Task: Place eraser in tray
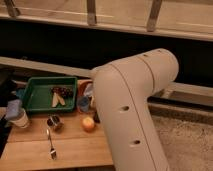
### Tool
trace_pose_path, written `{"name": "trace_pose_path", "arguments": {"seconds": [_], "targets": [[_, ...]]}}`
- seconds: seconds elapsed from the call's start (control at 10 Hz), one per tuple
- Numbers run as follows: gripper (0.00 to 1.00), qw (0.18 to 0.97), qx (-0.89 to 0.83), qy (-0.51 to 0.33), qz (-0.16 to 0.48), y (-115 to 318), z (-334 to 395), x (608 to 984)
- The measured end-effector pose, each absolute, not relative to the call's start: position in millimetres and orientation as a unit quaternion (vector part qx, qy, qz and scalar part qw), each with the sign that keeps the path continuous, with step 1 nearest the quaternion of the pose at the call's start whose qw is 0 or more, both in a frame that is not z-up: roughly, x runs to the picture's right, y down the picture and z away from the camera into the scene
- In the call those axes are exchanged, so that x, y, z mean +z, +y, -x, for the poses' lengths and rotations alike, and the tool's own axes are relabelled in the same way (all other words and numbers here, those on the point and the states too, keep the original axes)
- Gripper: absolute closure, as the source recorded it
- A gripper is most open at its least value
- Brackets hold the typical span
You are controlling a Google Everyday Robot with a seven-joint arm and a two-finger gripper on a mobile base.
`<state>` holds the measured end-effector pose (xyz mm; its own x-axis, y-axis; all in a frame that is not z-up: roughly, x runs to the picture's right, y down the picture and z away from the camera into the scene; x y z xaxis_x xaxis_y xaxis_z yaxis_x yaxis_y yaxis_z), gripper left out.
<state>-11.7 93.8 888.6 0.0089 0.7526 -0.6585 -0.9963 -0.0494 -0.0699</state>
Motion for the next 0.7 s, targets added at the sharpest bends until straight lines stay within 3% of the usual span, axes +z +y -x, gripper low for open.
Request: {"name": "trace_pose_path", "arguments": {"seconds": [0.5,0.7], "targets": [[0.32,0.636,0.673,0.239,0.291,108,6,911],[0.50,0.637,0.671,0.244,0.290,111,7,912]]}}
